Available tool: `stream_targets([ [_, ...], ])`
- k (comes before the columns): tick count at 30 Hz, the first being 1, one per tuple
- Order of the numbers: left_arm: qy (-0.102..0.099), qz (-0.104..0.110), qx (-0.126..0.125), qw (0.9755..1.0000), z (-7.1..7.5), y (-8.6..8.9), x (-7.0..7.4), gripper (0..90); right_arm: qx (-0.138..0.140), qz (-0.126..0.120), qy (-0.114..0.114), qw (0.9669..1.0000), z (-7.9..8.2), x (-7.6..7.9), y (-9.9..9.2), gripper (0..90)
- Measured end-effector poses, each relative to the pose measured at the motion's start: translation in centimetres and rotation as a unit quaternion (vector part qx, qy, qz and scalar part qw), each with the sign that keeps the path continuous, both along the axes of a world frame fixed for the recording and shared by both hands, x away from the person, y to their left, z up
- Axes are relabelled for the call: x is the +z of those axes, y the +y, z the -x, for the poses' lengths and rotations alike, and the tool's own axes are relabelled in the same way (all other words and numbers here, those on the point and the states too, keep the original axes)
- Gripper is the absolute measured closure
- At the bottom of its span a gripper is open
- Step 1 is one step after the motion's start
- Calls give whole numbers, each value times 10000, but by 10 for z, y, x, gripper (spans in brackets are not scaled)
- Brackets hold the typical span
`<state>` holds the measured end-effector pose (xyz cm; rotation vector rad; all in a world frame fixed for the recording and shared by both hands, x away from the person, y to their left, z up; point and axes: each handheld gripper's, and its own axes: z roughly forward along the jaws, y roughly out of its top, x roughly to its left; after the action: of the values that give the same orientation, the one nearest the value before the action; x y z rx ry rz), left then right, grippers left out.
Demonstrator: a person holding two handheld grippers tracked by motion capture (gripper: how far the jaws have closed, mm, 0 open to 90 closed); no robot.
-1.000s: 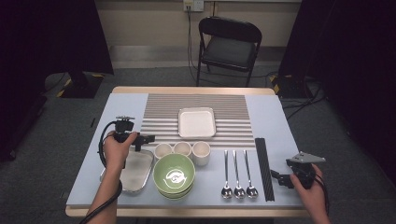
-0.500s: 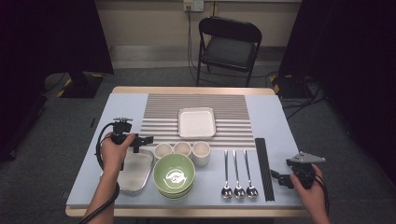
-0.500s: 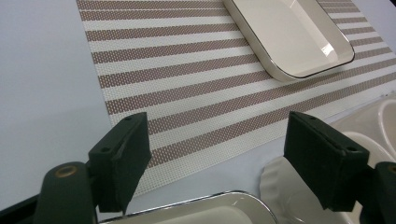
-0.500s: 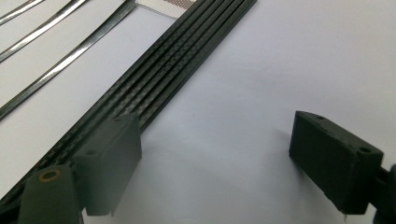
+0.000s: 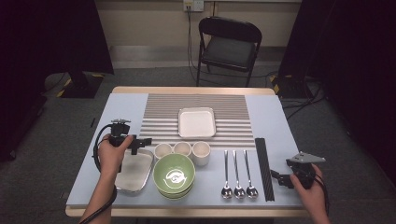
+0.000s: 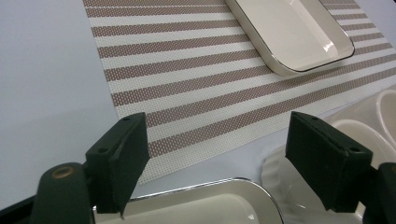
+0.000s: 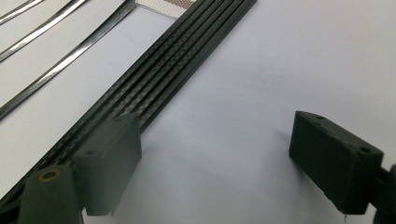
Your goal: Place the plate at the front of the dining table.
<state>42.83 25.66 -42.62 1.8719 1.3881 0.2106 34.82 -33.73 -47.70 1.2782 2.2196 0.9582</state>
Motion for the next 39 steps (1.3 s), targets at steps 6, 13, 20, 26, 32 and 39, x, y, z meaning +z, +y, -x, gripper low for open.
stream_targets([
  [6,-10,-39,7,10000,3,2,0,210,-5,4,-4,10000,0,0,0,161],
  [13,5,-58,-16,10000,7,5,-3,210,0,2,0,10000,0,0,0,161],
  [20,-18,-71,-22,10000,9,6,-4,210,0,2,0,10000,0,0,0,161],
  [26,-30,-36,-54,10000,12,9,-5,210,-1,3,-3,10000,0,0,0,161],
  [32,-23,-67,-71,9999,16,11,-6,209,0,1,-1,10000,0,0,0,161],
  [39,-35,-75,-90,9999,21,15,-7,209,-6,10,-2,10000,0,0,0,161],
])
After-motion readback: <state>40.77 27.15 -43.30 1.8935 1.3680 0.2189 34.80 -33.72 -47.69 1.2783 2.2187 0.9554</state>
